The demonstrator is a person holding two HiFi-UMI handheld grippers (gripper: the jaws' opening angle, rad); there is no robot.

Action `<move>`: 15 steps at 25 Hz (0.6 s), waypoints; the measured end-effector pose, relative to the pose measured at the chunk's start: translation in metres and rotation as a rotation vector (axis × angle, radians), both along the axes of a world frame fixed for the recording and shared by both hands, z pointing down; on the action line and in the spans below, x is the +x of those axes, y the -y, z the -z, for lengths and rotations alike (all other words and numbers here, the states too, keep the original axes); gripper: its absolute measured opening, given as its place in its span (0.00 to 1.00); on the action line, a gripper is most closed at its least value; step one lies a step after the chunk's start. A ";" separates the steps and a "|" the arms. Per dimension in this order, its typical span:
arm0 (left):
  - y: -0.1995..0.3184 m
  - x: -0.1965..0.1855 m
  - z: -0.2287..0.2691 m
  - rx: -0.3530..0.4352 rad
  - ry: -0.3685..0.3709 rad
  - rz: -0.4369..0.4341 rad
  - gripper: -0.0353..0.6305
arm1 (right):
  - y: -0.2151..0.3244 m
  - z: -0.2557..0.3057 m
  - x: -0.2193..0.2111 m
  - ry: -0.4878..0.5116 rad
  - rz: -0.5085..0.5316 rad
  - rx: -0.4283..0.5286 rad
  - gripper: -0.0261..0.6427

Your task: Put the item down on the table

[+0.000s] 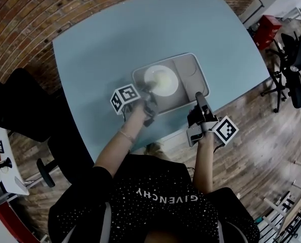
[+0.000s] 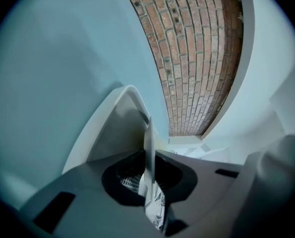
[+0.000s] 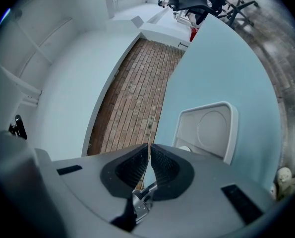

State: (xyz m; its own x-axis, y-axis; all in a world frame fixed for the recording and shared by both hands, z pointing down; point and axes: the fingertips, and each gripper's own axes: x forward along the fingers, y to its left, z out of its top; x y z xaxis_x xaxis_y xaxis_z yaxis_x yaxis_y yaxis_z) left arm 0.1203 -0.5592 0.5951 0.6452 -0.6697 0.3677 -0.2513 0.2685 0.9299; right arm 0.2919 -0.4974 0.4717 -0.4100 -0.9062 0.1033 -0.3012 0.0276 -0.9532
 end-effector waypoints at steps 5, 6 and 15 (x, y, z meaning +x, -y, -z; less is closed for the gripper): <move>0.000 -0.001 -0.008 -0.049 0.086 -0.020 0.10 | -0.003 0.001 -0.003 0.006 -0.013 0.008 0.06; -0.001 -0.003 -0.009 -0.067 0.103 -0.015 0.11 | -0.004 0.001 -0.002 0.006 -0.018 0.008 0.06; -0.013 -0.015 0.006 -0.202 0.322 -0.067 0.52 | -0.005 0.012 0.005 0.014 -0.052 0.032 0.06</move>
